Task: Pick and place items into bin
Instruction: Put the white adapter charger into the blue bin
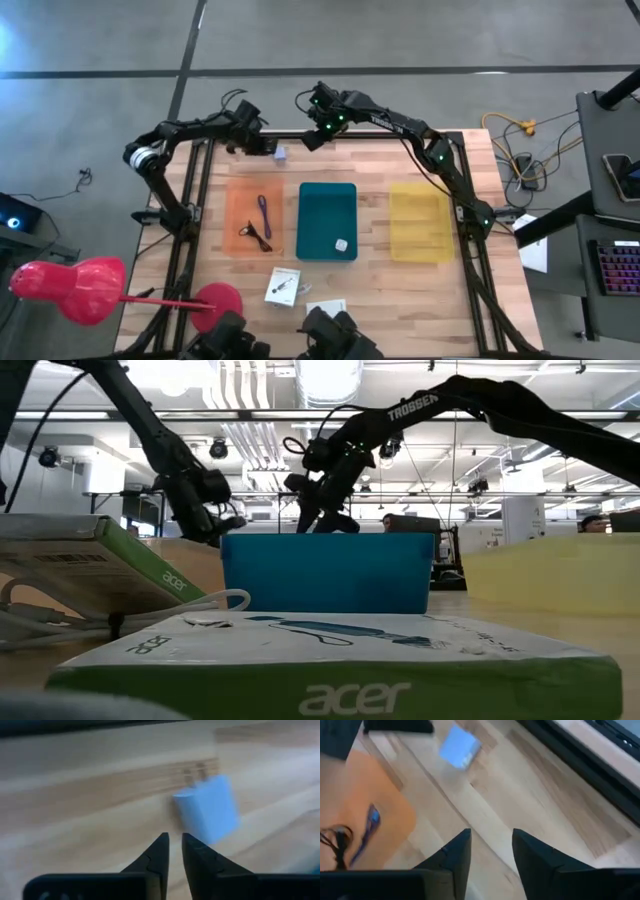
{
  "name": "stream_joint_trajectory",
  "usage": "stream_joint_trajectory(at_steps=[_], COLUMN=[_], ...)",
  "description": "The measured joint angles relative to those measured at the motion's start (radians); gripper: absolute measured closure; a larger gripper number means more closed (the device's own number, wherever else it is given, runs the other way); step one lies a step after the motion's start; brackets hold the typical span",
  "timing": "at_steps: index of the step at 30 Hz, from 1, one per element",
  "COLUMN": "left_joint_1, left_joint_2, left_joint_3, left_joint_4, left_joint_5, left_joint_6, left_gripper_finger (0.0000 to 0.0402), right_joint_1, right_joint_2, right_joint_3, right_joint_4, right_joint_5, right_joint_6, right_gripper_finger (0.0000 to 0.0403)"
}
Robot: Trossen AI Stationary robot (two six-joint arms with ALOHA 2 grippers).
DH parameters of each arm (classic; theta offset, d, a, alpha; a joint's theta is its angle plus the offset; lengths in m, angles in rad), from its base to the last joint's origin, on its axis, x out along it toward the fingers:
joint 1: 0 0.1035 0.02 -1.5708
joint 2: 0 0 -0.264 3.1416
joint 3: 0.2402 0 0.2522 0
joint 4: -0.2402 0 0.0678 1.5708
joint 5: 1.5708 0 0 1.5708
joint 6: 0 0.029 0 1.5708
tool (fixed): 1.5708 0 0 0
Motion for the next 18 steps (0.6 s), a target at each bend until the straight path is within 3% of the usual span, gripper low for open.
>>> stream_joint_trajectory(at_steps=[6,15,18], left_joint_1=[-0.016,-0.083,-0.108], left_joint_2=[0.121,0.307,0.308], left_joint_3=[0.142,0.363,0.402], left_joint_4=[-0.092,-0.276,-0.232], left_joint_5=[-0.091,-0.114,-0.043], left_joint_6=[0.126,0.182,0.186], left_gripper_finger=[0.04,0.0401,0.0401], right_joint_1=[0.001,0.001,0.001], right_joint_2=[0.0,-0.001,-0.002], right_joint_3=[0.0,0.0,0.0], right_joint_4=[-0.019,-0.023,-0.025], right_joint_5=[0.057,0.076,0.075], right_joint_6=[-0.013,0.009,0.008], right_gripper_finger=[0.0313,0.0346,0.0343])
